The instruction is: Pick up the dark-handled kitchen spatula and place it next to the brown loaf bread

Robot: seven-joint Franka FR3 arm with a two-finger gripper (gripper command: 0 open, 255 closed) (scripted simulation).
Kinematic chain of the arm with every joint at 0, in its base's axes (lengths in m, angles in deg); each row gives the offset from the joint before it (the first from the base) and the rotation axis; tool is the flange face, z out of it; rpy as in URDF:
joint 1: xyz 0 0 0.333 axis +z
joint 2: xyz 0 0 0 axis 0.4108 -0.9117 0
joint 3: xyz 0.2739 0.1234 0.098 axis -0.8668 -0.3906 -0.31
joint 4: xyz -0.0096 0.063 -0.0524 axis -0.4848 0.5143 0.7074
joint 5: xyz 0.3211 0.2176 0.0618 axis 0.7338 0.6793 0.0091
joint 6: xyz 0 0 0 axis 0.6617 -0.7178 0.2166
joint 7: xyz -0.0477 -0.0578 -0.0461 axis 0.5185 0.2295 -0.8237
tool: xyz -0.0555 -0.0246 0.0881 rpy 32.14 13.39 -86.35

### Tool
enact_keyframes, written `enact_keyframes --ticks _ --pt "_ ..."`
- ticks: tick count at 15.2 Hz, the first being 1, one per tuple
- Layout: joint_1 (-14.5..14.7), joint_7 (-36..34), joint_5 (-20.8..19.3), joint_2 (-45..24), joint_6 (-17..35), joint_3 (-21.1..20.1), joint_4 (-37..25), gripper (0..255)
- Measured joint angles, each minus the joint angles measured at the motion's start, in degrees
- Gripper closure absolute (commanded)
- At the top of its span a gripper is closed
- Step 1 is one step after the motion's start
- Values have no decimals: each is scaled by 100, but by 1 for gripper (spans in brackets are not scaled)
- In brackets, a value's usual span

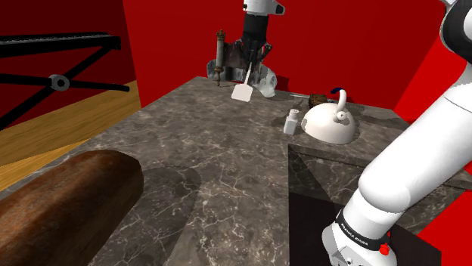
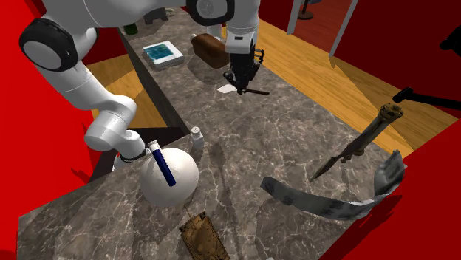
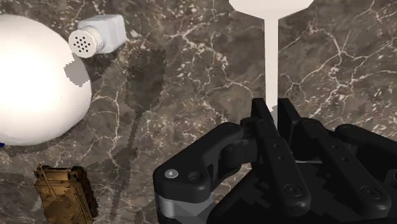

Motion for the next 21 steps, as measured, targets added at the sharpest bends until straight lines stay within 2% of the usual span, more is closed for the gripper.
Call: enact_keyframes --ticks 2,6,16,21 --pt "111 -244 59 211 47 -144 263 255" --pt "331 -775 151 369 18 -472 405 255" --pt "872 -2213 296 292 -104 -1390 232 255" --pt "1129 -2990 237 -24 -195 -1891 -135 255"
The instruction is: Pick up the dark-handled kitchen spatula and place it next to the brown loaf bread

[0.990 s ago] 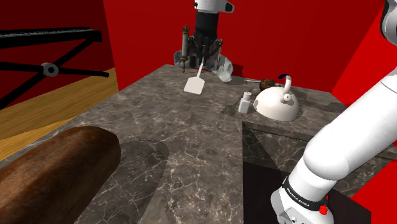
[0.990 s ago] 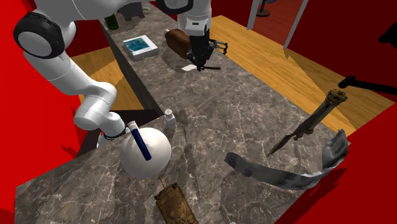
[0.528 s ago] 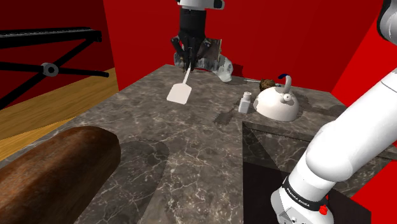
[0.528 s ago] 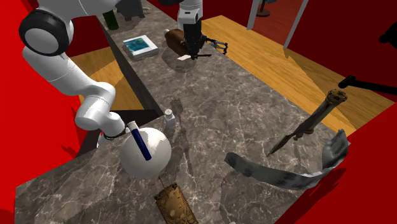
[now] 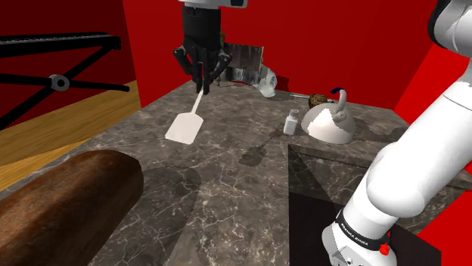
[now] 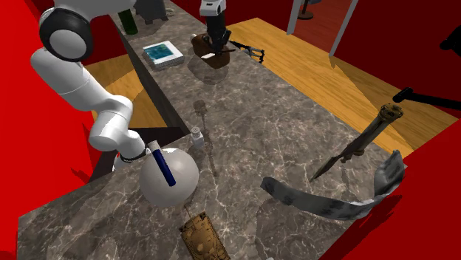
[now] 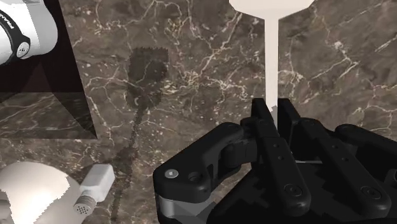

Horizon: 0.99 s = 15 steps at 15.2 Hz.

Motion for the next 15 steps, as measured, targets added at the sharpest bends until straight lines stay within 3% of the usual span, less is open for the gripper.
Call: enact_keyframes --ticks 9,15 --pt "606 -1541 -488 -999 -267 -908 -1028 255" --pt "641 -1651 -482 -996 121 -944 -631 255"
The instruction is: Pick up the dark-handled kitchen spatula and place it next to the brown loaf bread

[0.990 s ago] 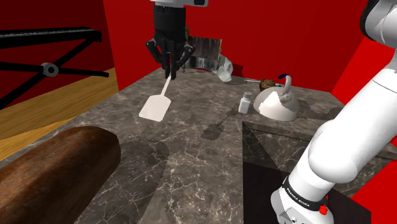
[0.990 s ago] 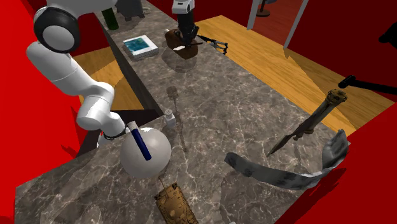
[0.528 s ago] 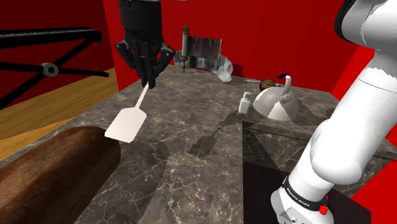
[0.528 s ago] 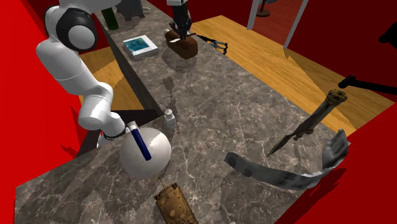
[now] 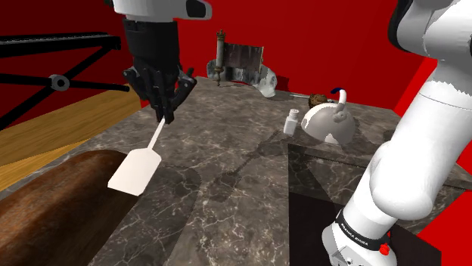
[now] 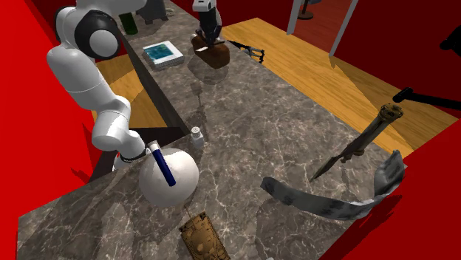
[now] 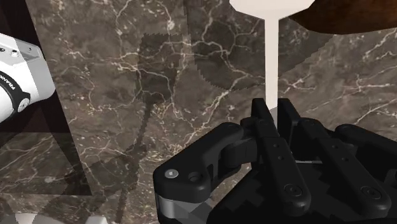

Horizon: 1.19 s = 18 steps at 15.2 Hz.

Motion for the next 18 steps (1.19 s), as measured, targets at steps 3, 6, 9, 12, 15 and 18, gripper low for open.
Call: enact_keyframes --ticks 3,6,9,12,15,18 --pt "-7 -1 21 36 236 6 264 255" --pt "-21 19 59 98 475 21 549 255" --pt "-22 6 55 96 701 22 774 255" --pt "-26 1 60 106 930 26 1010 255" --pt "-21 -23 52 98 1159 21 1234 255" --pt "-22 -40 36 80 1389 21 1452 255"
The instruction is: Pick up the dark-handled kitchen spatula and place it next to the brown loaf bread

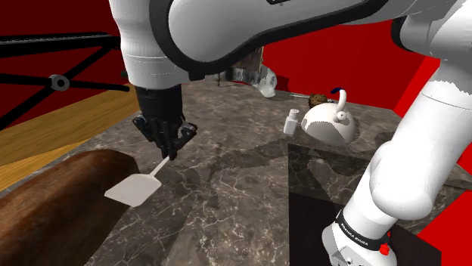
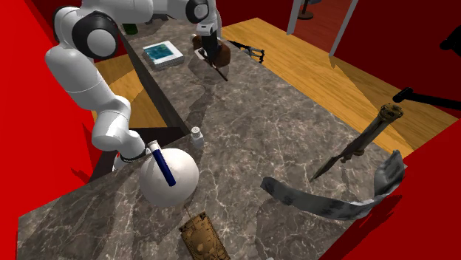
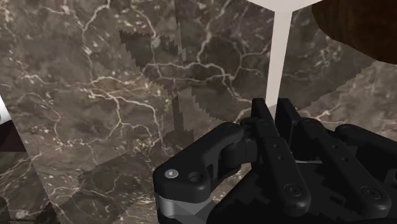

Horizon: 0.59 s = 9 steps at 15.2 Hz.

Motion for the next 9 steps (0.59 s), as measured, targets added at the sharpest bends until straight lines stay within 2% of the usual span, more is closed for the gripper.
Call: enact_keyframes --ticks 9 --pt "20 -128 -130 -169 666 -18 542 255"
